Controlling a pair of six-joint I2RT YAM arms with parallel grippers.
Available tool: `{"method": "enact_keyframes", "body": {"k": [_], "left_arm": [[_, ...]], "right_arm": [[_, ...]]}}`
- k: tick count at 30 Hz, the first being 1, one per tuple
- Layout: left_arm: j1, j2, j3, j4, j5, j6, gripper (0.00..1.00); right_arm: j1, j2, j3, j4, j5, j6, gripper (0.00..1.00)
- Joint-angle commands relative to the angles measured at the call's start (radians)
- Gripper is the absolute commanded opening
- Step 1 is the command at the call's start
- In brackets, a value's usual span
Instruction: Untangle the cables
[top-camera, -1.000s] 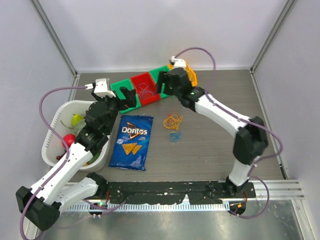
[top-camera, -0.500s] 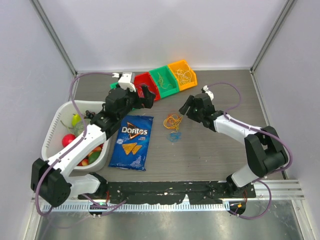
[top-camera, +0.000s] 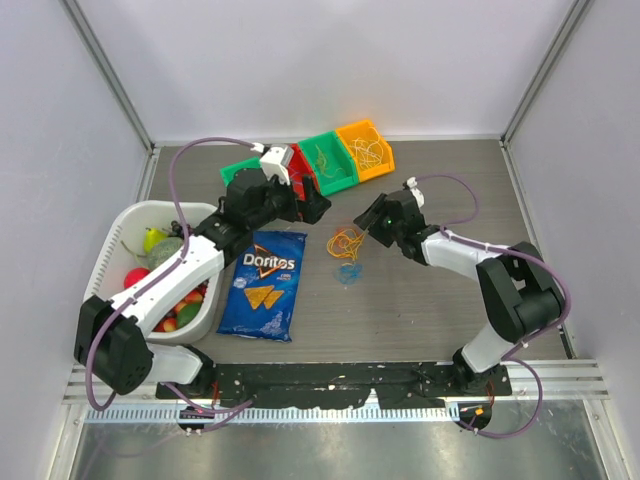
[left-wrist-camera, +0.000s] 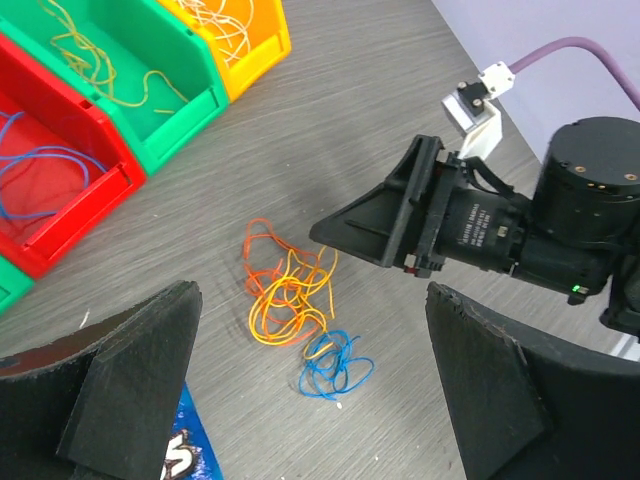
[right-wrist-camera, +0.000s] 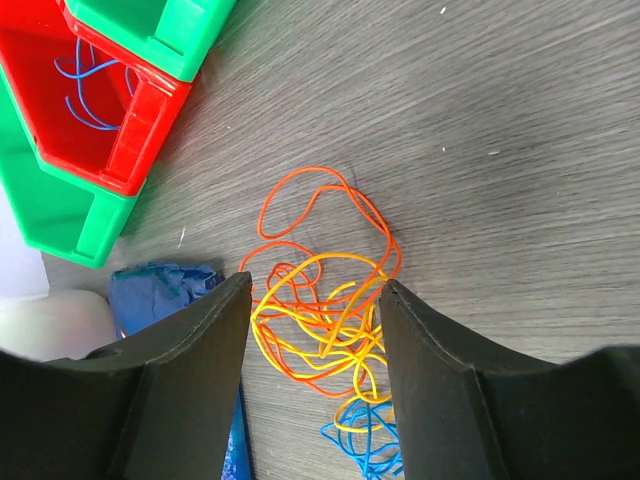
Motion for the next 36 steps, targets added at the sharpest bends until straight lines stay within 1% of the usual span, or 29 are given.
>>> {"method": "enact_keyframes", "body": {"k": [1,6,7,9,10,11,12,13,15,19,23,25,26,27,28,30,33,34,36], "left_arm": [[-0.003,0.027,0.056,-0.011,0.074,-0.017,0.98],[-0.005,0.045,0.066,-0.025,0.083,-0.019,0.98],[-0.003,0.05,0.069,-0.025,0.091,-0.02,0.98],[-0.005,0.057,0.073,-0.025,0.103,-0.023,0.98],[-0.005,0.06,0.074,-0.026,0.106,-0.023,0.98],[-0.005,0.064,0.076,-0.028,0.107,-0.022,0.98],[-0.005,0.067,0.076,-0.028,0.111,-0.019,0.98],[-0.005,0.07,0.077,-0.029,0.112,-0.016,0.96],[-0.003,0.077,0.077,-0.028,0.12,-0.014,0.92],[-0.008,0.087,0.082,-0.017,0.167,-0.023,0.84],[-0.009,0.085,0.076,0.007,0.207,-0.03,0.85],[-0.017,0.085,0.076,0.006,0.201,-0.03,0.86],[-0.018,0.082,0.076,0.004,0.19,-0.03,0.86],[-0.022,0.076,0.073,0.004,0.183,-0.028,0.86],[-0.025,0.067,0.069,0.006,0.175,-0.025,0.86],[-0.034,0.053,0.062,0.006,0.152,-0.013,0.86],[-0.052,0.045,0.062,-0.016,0.1,0.016,0.86],[-0.057,0.044,0.063,-0.02,0.088,0.024,0.86],[-0.061,0.038,0.062,-0.02,0.081,0.027,0.87]], "right_arm": [[0.009,0.02,0.005,0.079,-0.023,0.045,0.59],[0.01,0.031,0.005,0.088,-0.028,0.053,0.54],[0.007,0.034,0.001,0.1,-0.029,0.05,0.5],[0.01,0.031,-0.003,0.11,-0.028,0.048,0.33],[0.01,0.029,-0.004,0.114,-0.028,0.04,0.27],[0.009,0.021,-0.003,0.125,-0.067,0.036,0.16],[0.009,0.017,0.0,0.13,-0.085,0.024,0.11],[0.009,-0.005,0.005,0.131,-0.092,0.014,0.01],[0.01,-0.063,0.013,0.13,-0.109,-0.022,0.01],[0.009,-0.196,0.02,0.153,-0.192,-0.078,0.01],[0.009,-0.302,0.037,0.167,-0.289,-0.087,0.01],[0.009,-0.341,0.043,0.11,-0.26,-0.085,0.01],[0.009,-0.353,0.053,0.049,-0.208,-0.088,0.02],[0.009,-0.351,0.057,0.004,-0.148,-0.099,0.14],[0.009,-0.345,0.059,-0.052,-0.126,-0.104,0.28],[0.01,-0.313,0.057,-0.102,-0.125,-0.134,0.37],[0.01,-0.266,0.045,-0.12,-0.219,-0.208,0.44],[0.012,-0.237,0.033,-0.152,-0.246,-0.225,0.5],[0.019,-0.192,0.027,-0.204,-0.276,-0.283,0.52]]}}
